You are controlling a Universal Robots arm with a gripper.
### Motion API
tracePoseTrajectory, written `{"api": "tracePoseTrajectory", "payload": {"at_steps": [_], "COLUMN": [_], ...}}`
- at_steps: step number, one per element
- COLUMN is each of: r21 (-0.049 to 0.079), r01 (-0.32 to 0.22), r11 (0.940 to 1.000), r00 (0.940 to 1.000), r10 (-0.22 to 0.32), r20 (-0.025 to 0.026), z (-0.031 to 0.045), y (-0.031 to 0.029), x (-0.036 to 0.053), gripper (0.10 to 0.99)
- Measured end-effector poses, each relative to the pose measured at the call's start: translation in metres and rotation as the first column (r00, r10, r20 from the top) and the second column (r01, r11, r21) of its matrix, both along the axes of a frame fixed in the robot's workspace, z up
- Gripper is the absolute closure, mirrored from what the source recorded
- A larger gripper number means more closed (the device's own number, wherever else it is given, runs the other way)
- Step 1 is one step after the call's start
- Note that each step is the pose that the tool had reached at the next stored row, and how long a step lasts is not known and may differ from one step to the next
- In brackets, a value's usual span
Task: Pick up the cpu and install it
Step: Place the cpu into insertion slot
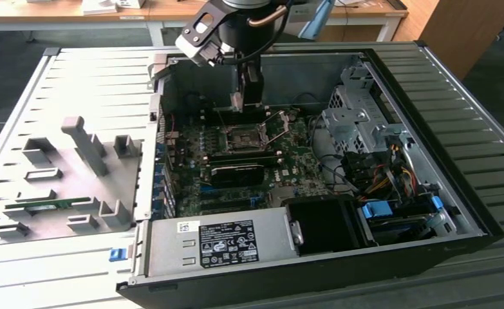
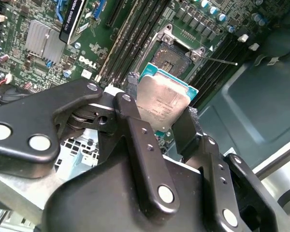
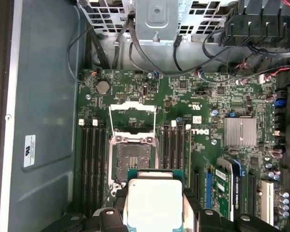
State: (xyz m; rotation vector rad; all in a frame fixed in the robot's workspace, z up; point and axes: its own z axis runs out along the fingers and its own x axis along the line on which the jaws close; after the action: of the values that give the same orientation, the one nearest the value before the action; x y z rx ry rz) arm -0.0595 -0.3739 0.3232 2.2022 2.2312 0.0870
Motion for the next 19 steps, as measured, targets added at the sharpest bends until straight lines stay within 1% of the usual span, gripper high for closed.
{"api": "tracePoseTrajectory", "payload": {"at_steps": [14, 15, 19], "r21": [0.000, 0.000, 0.000], "r01": [0.001, 0.003, 0.003], "r11": [1.0000, 1.0000, 1.0000], "r00": [1.0000, 1.0000, 1.0000], "r10": [-0.001, -0.003, -0.003], "r20": [0.0000, 0.0000, 0.0000], "z": [-0.0103, -0.0153, -0.0164], "y": [0.0005, 0.0009, 0.0009], "x": [0.0008, 0.0013, 0.0014], "gripper": [0.549, 0.549, 0.549]}}
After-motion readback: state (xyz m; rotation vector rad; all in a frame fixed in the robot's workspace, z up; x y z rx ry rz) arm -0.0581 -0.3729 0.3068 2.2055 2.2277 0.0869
